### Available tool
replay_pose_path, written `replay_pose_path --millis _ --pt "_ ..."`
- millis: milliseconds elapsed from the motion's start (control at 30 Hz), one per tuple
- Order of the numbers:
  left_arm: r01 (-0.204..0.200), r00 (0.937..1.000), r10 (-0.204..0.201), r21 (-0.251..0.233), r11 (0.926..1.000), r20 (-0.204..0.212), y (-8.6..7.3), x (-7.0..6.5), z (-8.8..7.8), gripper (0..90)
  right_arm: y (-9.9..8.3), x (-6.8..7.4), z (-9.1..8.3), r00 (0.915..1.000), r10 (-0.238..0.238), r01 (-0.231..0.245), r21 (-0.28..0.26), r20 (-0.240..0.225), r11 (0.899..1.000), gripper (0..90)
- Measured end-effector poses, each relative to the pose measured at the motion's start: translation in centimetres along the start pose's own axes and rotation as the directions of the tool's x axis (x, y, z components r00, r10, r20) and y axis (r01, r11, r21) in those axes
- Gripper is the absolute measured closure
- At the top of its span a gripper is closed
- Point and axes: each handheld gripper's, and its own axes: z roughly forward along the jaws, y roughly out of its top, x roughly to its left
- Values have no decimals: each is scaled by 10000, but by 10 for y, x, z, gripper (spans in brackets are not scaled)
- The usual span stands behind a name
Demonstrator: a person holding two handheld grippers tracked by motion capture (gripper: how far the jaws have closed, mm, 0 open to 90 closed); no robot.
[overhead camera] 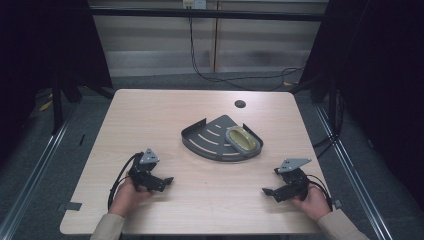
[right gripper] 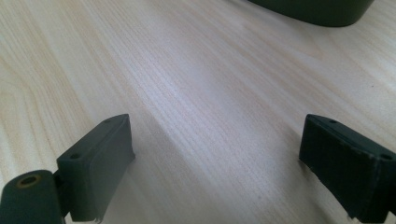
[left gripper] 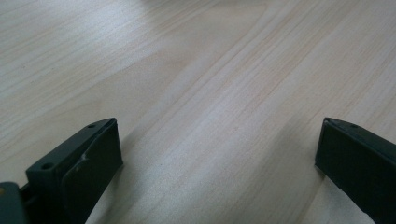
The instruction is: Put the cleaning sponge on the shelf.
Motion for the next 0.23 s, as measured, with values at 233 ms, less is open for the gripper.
replay_pose_path --millis 233 --pt "6 10000 -6 1 10000 9 0 0 0 0 1 0 0 10000 -1 1 69 -32 10000 89"
